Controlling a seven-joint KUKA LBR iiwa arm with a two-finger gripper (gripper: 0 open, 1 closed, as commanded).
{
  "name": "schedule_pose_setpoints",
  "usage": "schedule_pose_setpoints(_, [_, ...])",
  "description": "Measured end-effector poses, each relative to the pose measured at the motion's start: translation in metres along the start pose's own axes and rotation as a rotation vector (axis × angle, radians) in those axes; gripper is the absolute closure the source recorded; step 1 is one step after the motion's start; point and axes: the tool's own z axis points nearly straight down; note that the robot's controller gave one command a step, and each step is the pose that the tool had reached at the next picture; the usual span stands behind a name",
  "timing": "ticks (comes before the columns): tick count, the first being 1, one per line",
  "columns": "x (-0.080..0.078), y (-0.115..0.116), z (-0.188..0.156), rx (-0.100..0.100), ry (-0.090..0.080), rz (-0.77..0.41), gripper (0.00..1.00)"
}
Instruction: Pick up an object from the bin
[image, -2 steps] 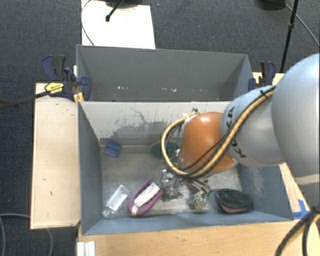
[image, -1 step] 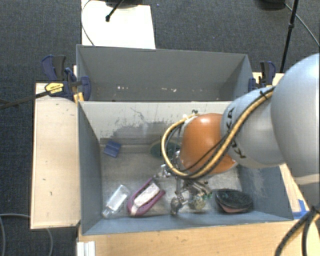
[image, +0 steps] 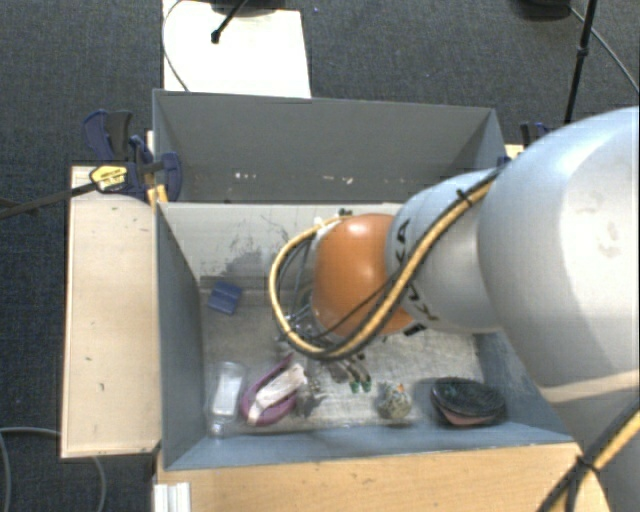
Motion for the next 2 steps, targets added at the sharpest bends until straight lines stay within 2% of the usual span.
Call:
schedule_pose_setpoints(1, [-0.002, -0.001, -0.002, 0.000, -0.006, -0.002, 1.00])
schedule_pose_setpoints(2, [-0.010, -0.040, -0.140, 0.002, -0.002, -0.270, 1.00])
